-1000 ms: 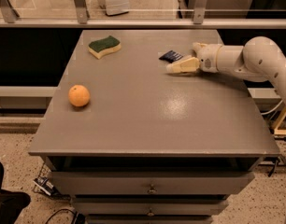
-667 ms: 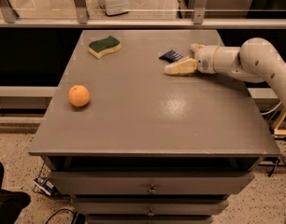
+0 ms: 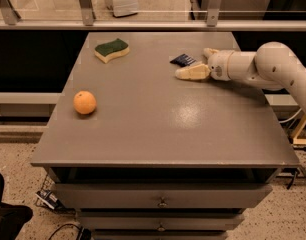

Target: Pick rxbar blueberry

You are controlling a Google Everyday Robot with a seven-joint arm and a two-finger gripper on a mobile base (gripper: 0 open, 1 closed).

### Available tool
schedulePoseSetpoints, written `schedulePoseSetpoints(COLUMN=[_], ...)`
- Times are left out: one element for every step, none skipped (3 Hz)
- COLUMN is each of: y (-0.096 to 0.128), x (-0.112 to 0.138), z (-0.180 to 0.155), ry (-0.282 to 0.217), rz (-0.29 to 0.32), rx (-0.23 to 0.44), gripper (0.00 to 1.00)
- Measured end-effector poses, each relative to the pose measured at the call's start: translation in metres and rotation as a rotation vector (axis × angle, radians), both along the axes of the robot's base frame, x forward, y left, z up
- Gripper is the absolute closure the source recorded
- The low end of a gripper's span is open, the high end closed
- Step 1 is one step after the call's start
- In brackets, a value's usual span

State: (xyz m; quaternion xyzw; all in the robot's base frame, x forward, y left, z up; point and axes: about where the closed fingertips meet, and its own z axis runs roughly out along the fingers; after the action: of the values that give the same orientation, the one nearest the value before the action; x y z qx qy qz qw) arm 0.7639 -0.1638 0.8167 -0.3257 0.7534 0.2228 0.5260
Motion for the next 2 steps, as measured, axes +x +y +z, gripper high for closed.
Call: schedulePoseSetpoints(y=[0.0,0.0001], x=[0.0,0.0], z=[0.004,0.0095], ry=[0.0,0.0], rz=[0.0,0.0], rx=[0.0,0.0], gripper=[0.64,0.88])
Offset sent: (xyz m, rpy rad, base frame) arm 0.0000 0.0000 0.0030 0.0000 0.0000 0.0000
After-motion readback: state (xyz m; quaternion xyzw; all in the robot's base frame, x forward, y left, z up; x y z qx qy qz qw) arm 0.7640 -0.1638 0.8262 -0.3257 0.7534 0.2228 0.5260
